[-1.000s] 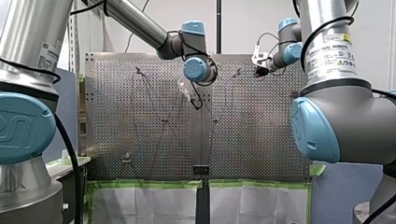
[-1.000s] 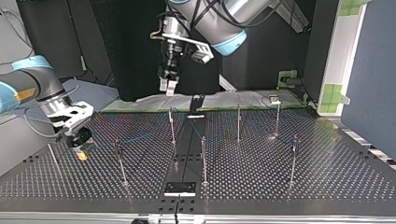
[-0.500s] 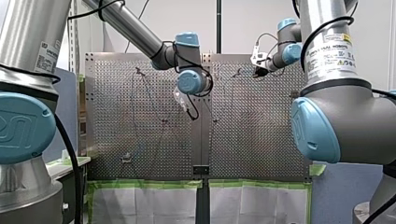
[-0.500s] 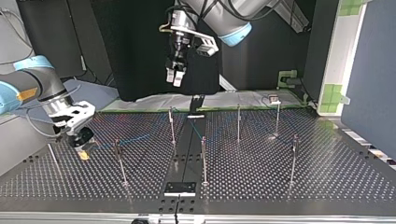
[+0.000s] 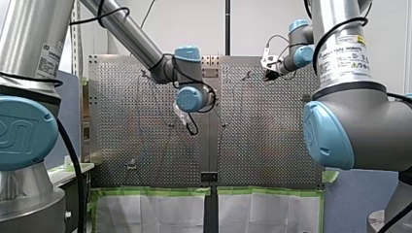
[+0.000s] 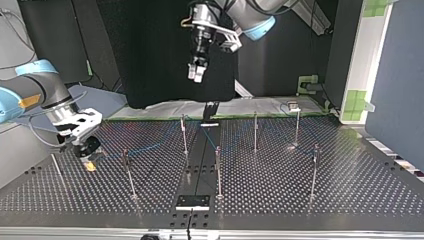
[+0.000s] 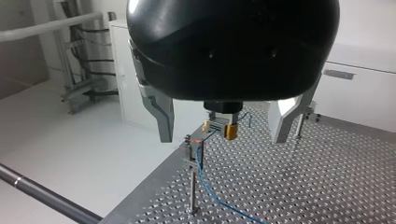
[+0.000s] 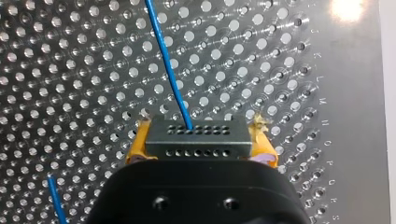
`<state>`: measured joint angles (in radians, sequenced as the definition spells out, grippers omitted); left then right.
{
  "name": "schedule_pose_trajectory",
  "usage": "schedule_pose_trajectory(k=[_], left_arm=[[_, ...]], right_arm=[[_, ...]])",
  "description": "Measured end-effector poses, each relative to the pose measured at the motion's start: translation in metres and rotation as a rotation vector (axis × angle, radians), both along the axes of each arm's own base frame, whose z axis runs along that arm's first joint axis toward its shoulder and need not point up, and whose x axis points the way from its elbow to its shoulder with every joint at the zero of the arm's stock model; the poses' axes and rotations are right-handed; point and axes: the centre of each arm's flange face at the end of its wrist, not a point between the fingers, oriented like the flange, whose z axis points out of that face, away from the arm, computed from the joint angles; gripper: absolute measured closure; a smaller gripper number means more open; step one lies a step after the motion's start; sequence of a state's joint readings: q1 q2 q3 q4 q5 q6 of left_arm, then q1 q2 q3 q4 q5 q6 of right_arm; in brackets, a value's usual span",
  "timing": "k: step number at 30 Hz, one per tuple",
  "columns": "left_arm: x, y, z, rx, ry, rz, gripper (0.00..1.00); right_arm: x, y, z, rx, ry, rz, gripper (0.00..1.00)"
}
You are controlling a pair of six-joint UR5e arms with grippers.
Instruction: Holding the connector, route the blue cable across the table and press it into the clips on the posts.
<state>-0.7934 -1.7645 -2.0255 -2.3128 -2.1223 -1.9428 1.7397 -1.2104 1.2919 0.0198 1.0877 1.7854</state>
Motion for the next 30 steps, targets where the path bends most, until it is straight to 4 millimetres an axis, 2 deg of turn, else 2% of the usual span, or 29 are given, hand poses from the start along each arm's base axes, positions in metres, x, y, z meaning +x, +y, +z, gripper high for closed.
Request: schedule_pose_trajectory(k=[21,30], left_arm=[[-0.035,0.036,-0.055,0.027,-0.007,0.004,0.00],[-0.050,0.050,-0.072,0.027,-0.006,0.004,0.00]], right_arm=[[0.000,-0.001,-0.002,0.003,0.002,0.001,1.00],[0.000,-0.001,-0.003,0.006,0.002,0.000,1.00]])
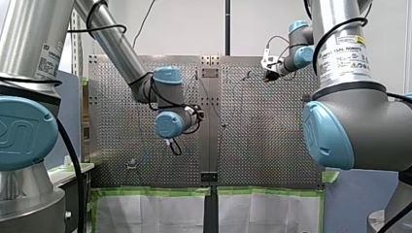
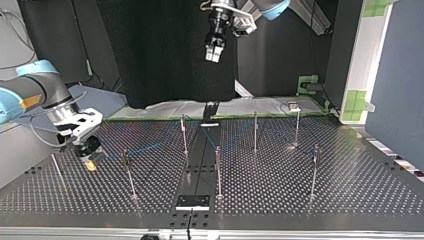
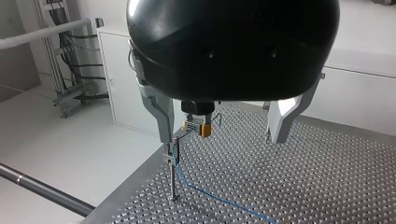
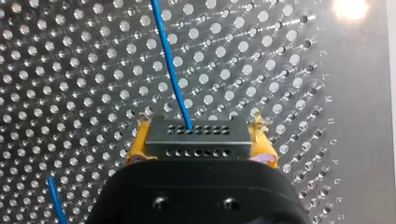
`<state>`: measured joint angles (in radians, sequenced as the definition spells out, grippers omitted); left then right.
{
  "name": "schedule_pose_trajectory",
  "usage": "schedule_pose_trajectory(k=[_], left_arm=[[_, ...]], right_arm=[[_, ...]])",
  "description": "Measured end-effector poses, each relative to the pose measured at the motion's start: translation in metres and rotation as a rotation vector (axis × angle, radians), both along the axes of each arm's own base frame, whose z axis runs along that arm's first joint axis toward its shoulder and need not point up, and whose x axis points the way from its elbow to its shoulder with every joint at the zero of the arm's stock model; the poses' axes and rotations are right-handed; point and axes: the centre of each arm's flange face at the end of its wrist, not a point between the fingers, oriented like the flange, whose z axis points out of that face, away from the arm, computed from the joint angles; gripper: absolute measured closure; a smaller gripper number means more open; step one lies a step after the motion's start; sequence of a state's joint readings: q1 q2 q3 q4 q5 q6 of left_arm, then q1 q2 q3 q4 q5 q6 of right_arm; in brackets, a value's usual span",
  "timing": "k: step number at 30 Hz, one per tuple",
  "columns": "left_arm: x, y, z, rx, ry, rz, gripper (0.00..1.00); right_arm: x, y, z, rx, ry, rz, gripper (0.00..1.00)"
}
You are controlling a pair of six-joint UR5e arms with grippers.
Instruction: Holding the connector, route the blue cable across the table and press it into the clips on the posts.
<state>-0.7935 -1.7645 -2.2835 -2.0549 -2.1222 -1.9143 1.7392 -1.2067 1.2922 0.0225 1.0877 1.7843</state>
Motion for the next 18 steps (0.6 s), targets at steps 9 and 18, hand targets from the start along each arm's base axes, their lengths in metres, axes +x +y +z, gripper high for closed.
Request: schedule_pose_trajectory(k=[9,18], left_arm=[[-0.012,0.012,-0.013,0.000,0.000,0.000,0.00],[-0.012,0.013,-0.013,0.000,0.000,0.000,0.00]], right_arm=[[0.000,0.000,0.000,-0.001,0.000,0.001,1.00],[0.000,0.000,0.000,-0.001,0.000,0.001,1.00]])
